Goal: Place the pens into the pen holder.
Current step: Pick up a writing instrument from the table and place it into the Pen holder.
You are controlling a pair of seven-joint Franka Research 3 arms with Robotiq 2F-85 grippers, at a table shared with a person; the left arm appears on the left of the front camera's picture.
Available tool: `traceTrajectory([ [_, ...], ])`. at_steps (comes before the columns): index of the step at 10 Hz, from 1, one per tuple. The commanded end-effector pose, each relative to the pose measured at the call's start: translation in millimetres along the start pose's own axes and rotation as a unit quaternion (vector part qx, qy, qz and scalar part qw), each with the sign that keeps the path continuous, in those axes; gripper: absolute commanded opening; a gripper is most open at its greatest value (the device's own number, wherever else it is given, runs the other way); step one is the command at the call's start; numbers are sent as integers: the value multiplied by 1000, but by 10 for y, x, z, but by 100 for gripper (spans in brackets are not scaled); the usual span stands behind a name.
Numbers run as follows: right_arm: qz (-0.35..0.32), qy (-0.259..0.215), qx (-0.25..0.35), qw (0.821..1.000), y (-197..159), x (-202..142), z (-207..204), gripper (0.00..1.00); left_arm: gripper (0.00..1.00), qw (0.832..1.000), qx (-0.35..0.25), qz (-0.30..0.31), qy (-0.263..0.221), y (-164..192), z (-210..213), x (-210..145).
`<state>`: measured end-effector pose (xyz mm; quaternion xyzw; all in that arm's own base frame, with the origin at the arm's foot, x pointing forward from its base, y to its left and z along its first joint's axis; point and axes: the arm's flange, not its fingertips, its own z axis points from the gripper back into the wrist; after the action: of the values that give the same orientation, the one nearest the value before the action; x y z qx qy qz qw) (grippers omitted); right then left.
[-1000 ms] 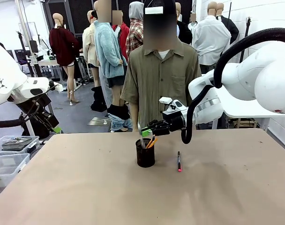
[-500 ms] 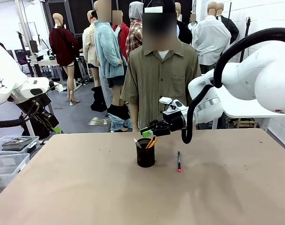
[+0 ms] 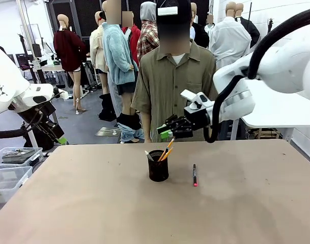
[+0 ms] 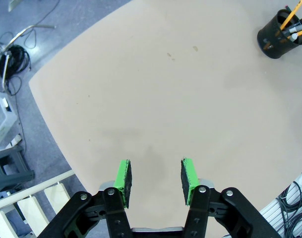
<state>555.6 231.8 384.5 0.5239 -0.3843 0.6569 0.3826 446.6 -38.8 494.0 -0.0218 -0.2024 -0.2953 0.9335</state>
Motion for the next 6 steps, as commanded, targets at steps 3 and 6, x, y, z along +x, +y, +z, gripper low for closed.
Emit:
traceTrajectory([
  [3, 19, 46, -103, 993, 853, 412, 298, 33, 54, 1000, 8, 2, 0, 13, 6, 14],
  [6, 1, 78, -194, 978, 1342, 638, 496, 33, 54, 1000, 8, 2, 0, 13, 6, 14],
])
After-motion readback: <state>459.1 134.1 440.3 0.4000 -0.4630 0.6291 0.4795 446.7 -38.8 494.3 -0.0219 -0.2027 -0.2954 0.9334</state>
